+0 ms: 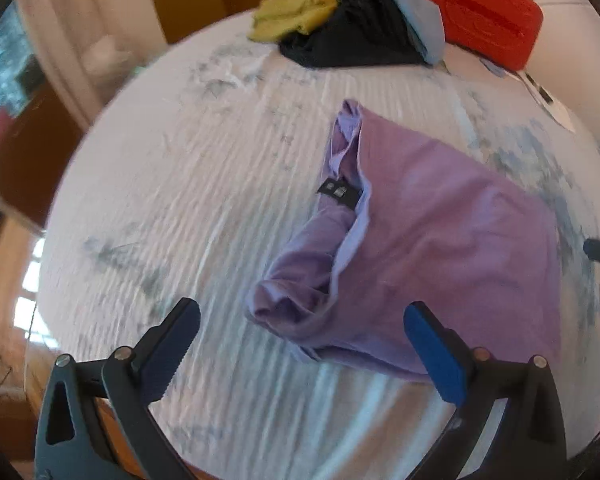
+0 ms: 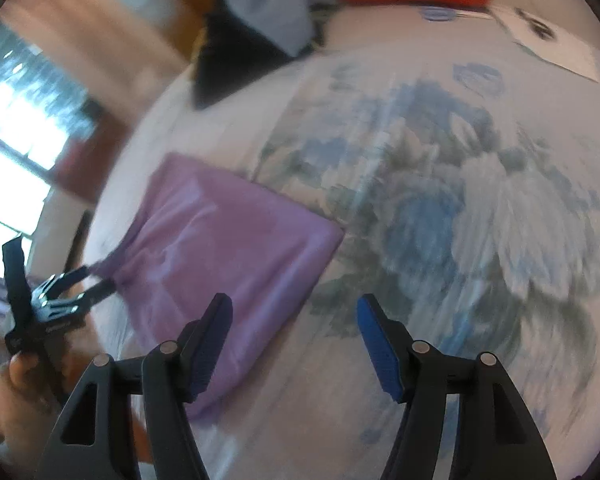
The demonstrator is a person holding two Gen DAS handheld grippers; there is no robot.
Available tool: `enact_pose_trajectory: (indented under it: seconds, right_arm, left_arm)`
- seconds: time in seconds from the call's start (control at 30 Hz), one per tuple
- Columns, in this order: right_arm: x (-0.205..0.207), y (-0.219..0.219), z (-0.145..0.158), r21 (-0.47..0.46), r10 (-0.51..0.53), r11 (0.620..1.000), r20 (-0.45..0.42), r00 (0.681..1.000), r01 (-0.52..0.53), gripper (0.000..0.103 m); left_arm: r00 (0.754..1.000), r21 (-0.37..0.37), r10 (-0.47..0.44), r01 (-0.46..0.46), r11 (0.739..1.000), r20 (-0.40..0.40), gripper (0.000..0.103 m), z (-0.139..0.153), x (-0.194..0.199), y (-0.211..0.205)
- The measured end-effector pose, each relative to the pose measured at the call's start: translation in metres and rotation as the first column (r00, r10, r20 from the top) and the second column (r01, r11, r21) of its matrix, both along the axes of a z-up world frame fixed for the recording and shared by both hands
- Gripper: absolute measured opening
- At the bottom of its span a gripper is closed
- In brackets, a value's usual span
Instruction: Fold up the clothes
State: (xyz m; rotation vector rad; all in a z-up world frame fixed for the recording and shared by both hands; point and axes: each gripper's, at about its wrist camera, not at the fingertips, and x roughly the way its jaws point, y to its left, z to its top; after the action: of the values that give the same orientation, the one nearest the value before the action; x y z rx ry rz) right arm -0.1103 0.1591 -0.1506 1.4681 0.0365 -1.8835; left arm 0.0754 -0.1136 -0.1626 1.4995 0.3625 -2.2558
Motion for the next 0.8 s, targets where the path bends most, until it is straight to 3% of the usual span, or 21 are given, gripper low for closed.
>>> enact_pose_trajectory:
  seconds: [0.1, 0.23, 0.37, 0.57, 0.6, 0.63, 0.67, 0.7, 0.77, 0.8]
  right_arm:
    - [0.01, -0.011, 0.0, 0.002, -0.048, 0.999, -0.006, 0.999, 0.048, 0.065]
    - [0.02, -0.026, -0.005, 0.018, -0.086, 0.996, -0.013, 0.996, 0.086, 0.065]
    - [0.022, -0.031, -0.011, 0.031, -0.142, 0.989, 0.005, 0.99, 0.142, 0.065]
    - [0.017, -0.045, -0.015, 0.077, -0.171, 0.982, -0.037, 0.984, 0.174, 0.065]
    - [0.015, -0.05, -0.018, 0.096, -0.172, 0.98, -0.044, 0.984, 0.175, 0.065]
    - [0.013, -0.054, -0.021, 0.115, -0.173, 0.977, -0.052, 0.983, 0.178, 0.065]
    - [0.012, -0.057, -0.025, 0.132, -0.177, 0.974, -0.06, 0.982, 0.184, 0.066]
    - [0.013, -0.061, -0.027, 0.144, -0.174, 0.973, -0.068, 0.982, 0.182, 0.065]
    - [0.018, -0.07, -0.027, 0.163, -0.135, 0.976, -0.075, 0.988, 0.146, 0.06]
    - [0.021, -0.075, -0.027, 0.17, -0.115, 0.977, -0.075, 0.991, 0.126, 0.053]
  left_arm:
    - [0.999, 0.019, -0.036, 0.036, 0.999, 0.017, 0.103, -0.015, -0.004, -0.004]
    - [0.996, 0.054, -0.088, 0.086, 0.995, 0.035, 0.094, -0.029, -0.007, -0.004]
    - [0.99, 0.07, -0.141, 0.14, 0.988, 0.012, 0.094, -0.033, -0.008, -0.004]
    - [0.985, 0.078, -0.17, 0.167, 0.983, 0.03, 0.094, -0.033, -0.015, -0.005]
    - [0.984, 0.085, -0.175, 0.172, 0.981, 0.031, 0.087, -0.031, -0.016, -0.005]
    - [0.983, 0.092, -0.181, 0.177, 0.98, 0.032, 0.071, -0.029, -0.016, -0.005]
    - [0.981, 0.105, -0.191, 0.187, 0.977, 0.029, 0.061, -0.026, -0.017, -0.004]
    - [0.979, 0.122, -0.204, 0.199, 0.972, 0.025, 0.043, -0.024, -0.018, -0.002]
    - [0.974, 0.144, -0.226, 0.22, 0.965, 0.026, 0.031, -0.023, -0.021, 0.002]
    - [0.971, 0.143, -0.239, 0.233, 0.962, 0.03, 0.025, -0.022, -0.022, 0.004]
